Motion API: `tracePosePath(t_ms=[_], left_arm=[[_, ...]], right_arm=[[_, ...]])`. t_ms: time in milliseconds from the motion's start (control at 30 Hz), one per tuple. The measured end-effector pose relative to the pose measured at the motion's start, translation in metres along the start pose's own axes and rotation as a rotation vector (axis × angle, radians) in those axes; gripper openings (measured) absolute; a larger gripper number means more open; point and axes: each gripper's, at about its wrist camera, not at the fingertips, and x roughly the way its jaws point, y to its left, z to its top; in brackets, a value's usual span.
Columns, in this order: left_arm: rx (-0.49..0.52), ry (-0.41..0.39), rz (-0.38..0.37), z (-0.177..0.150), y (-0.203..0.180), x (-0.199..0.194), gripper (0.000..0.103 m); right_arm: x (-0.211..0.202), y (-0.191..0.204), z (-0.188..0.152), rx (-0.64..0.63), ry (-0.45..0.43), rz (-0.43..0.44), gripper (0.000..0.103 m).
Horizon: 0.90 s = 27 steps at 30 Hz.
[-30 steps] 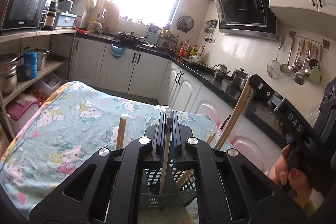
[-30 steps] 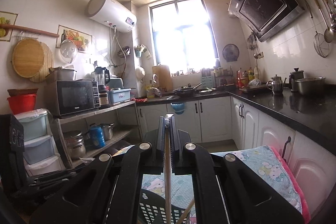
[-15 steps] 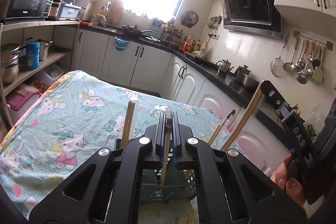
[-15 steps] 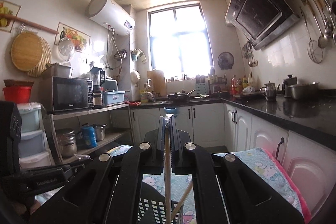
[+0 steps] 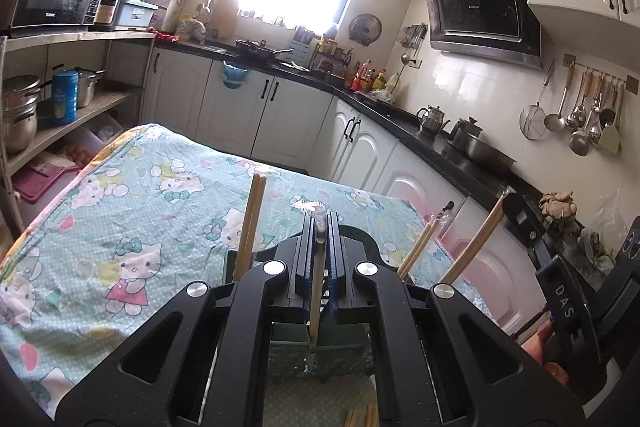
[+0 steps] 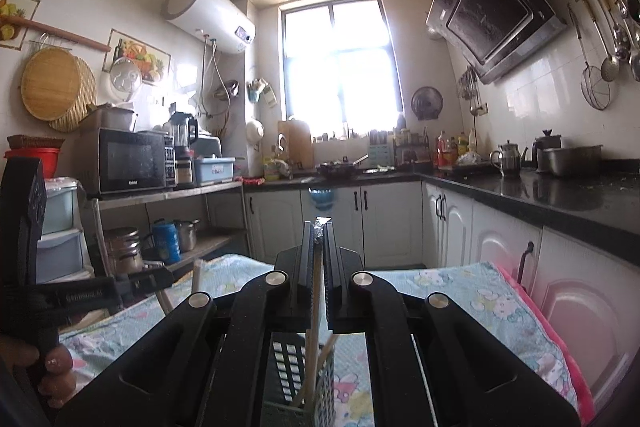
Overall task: Organize utensils
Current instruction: 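Lower the held chopsticks into the green caddy with both tools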
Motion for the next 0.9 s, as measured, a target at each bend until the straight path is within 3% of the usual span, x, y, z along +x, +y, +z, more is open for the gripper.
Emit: tracePosePath(t_ms=[900], left_arm=[[-0.004,0.037,0.018,-0.007,0.002,-0.002,0.005]], right_arm=[[-0.011,-0.004,-0.021,0.087,0.160,0.009,0.006]])
